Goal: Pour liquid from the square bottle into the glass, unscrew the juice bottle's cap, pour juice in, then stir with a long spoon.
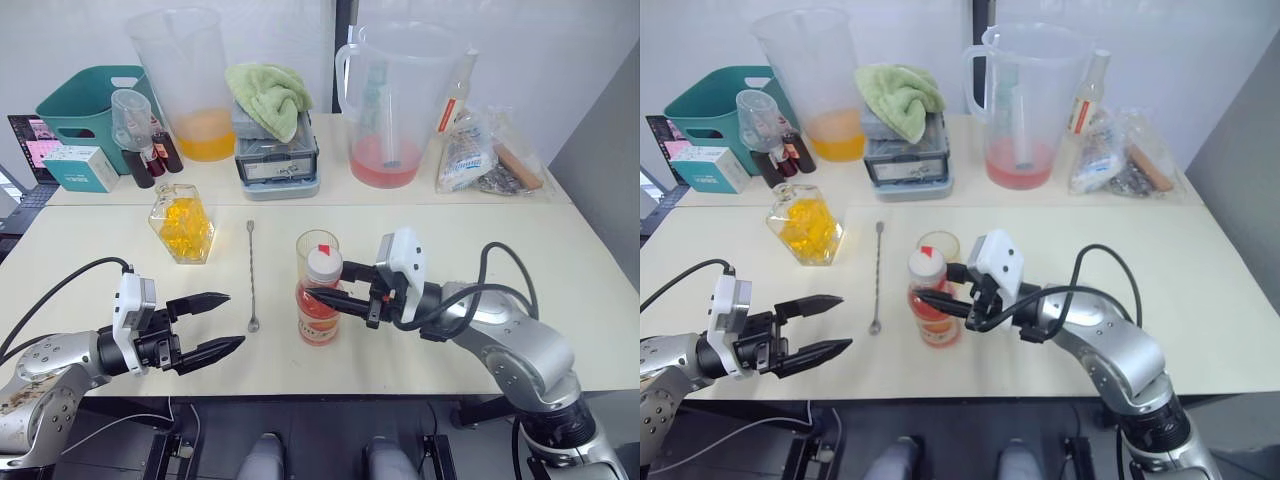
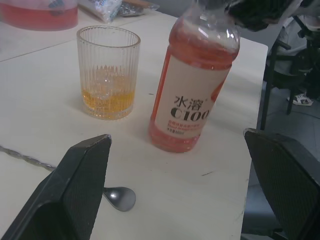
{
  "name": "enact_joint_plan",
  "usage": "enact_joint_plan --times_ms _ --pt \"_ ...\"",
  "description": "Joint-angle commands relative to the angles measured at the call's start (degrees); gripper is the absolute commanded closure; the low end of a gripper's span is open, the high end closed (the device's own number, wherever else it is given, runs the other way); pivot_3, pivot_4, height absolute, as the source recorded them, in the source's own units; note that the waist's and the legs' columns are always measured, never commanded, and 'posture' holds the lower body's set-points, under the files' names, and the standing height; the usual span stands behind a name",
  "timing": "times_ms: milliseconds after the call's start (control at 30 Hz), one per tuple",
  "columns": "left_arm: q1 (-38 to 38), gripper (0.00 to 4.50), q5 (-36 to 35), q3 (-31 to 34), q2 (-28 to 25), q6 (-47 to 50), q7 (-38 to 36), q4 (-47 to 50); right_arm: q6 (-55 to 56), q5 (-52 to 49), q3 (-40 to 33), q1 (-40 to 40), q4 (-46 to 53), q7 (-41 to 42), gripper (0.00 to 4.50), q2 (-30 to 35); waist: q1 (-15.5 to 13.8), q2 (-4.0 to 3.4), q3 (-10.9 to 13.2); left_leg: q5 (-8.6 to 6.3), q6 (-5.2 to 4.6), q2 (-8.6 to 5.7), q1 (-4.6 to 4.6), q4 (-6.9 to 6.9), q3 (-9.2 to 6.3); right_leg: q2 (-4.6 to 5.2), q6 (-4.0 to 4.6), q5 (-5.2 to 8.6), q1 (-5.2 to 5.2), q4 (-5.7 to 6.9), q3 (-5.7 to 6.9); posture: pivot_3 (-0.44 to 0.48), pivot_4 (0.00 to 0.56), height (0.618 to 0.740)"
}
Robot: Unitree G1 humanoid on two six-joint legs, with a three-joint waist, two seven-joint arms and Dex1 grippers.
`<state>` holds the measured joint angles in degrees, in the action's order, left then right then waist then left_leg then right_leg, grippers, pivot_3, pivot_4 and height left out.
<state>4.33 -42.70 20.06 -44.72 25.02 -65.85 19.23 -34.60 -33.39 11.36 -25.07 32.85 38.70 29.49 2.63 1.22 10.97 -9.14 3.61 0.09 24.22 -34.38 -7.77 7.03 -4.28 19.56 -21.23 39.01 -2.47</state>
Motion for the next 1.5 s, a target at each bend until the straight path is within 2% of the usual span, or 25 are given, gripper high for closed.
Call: enact_joint_plan --times_ms 33,167,233,267,433,467,567,667,833,967,1100,1200,1400,1433,1500 --pt "-0.4 0.00 0.1 0.6 -0.8 -0.7 -0.5 0.4 3.2 2.3 1.2 1.5 0.2 1.2 3.25 -0.7 0.0 0.03 0.0 0.00 0.00 0.00 -0.01 0.01 0.00 0.00 0.00 0.00 0.01 0.00 0.00 0.000 0.150 0.740" --pt "-0.3 0.00 0.0 0.6 -1.0 -0.7 -0.6 0.4 2.9 2.3 1.1 2.0 -0.3 1.6 3.25 -1.3 0.0 0.04 0.0 0.00 0.00 0.01 -0.12 0.01 0.00 -0.01 0.00 0.00 0.10 0.00 0.00 0.000 0.150 0.740" --pt "-0.1 0.00 0.0 0.7 -1.1 -0.7 -0.7 0.4 2.5 1.6 0.5 1.4 -0.4 1.6 2.23 -1.6 0.0 0.04 0.0 0.00 0.00 0.02 -0.14 0.01 0.00 -0.02 0.00 0.00 0.12 0.01 0.00 0.000 0.150 0.740" --pt "-0.1 0.00 0.0 0.7 -1.1 -0.7 -0.7 0.4 2.0 0.8 0.0 1.0 -0.2 1.9 1.87 -1.5 0.0 0.04 0.0 0.00 0.00 0.02 -0.15 0.01 0.00 -0.02 0.00 0.00 0.13 0.01 -0.01 0.000 0.150 0.740" --pt "-0.4 0.00 0.0 0.7 -1.2 -0.8 -0.9 0.1 -1.3 -4.4 -3.7 -2.8 -0.3 3.6 0.18 -0.9 0.0 0.04 0.0 0.00 0.00 0.02 -0.13 0.01 0.00 -0.02 0.00 0.00 0.12 0.01 -0.01 0.000 0.150 0.740" --pt "-0.6 0.00 0.1 0.6 -1.3 -0.8 -1.0 -0.1 -1.7 -5.8 -4.3 -3.9 -1.1 5.2 0.05 -0.5 0.0 0.04 0.0 0.00 0.00 0.02 -0.13 0.01 0.00 -0.02 0.00 0.00 0.12 0.01 -0.01 0.000 0.150 0.740" --pt "-1.3 0.00 0.1 0.5 -1.6 -0.8 -1.3 -0.9 -1.4 -8.4 -4.6 -7.4 -5.2 11.6 0.05 0.3 0.0 0.04 0.0 0.00 0.00 0.02 -0.14 0.01 0.00 -0.02 0.00 0.00 0.13 0.01 0.00 0.000 0.150 0.740" --pt "-2.0 0.00 0.0 0.2 -2.0 -0.5 -1.7 -1.1 2.0 -6.2 -2.0 -11.4 -13.3 20.9 0.05 0.9 0.1 0.04 0.0 0.00 0.00 0.02 -0.14 0.00 0.00 -0.02 0.00 0.00 0.13 0.00 0.00 0.000 0.150 0.740" --pt "-2.2 0.00 -0.8 1.2 -3.5 0.5 -2.4 -1.1 8.8 -3.4 1.0 -18.8 -29.6 35.2 0.05 -2.6 0.4 0.04 0.0 0.00 0.00 0.06 -0.14 0.02 0.00 -0.07 0.00 0.00 0.12 0.01 0.00 0.000 0.150 0.740" --pt "-1.0 0.00 -1.5 2.8 -4.7 1.4 -2.4 0.2 14.4 0.4 2.4 -23.1 -40.0 41.6 0.05 -6.1 1.1 0.04 0.0 0.00 0.00 0.07 -0.14 0.05 0.00 -0.08 0.00 0.00 0.09 0.01 0.00 0.000 0.150 0.740" --pt "0.7 0.00 -2.2 4.7 -5.2 2.2 -2.4 1.9 17.3 2.0 2.5 -24.8 -44.8 46.4 0.05 -7.5 1.3 0.03 0.0 0.01 0.01 0.08 -0.13 0.07 -0.01 -0.08 0.00 0.00 0.07 0.00 0.01 0.000 0.150 0.740" --pt "1.3 0.00 -2.5 5.4 -5.1 2.4 -2.4 2.5 18.6 2.7 1.8 -25.8 -47.3 48.0 0.88 -8.0 1.2 0.03 0.0 0.01 0.02 0.08 -0.13 0.07 -0.01 -0.08 0.00 0.00 0.07 0.01 0.01 0.000 0.150 0.740" --pt "0.6 0.00 -4.3 6.1 -3.7 2.2 -1.9 2.8 19.4 3.4 0.4 -26.0 -47.4 47.4 2.90 -8.7 1.3 0.03 0.0 0.01 0.02 0.09 -0.13 0.07 -0.01 -0.08 0.00 0.00 0.06 0.02 0.01 0.000 0.150 0.740" --pt "0.5 0.00 -4.5 6.1 -3.6 2.1 -2.0 2.6 19.0 3.2 0.0 -25.6 -46.6 46.7 3.12 -8.8 1.3 0.03 0.0 0.01 0.02 0.08 -0.13 0.07 -0.01 -0.08 0.00 0.00 0.05 0.03 0.01 0.000 0.150 0.740" --pt "0.3 0.00 -4.5 5.9 -3.3 1.8 -2.1 2.7 17.8 2.6 -0.6 -24.5 -44.1 45.1 3.25 -8.6 1.2 0.03 0.0 0.01 0.02 0.09 -0.13 0.07 -0.01 -0.08 0.00 0.00 0.05 0.03 0.01 0.000 0.150 0.740"
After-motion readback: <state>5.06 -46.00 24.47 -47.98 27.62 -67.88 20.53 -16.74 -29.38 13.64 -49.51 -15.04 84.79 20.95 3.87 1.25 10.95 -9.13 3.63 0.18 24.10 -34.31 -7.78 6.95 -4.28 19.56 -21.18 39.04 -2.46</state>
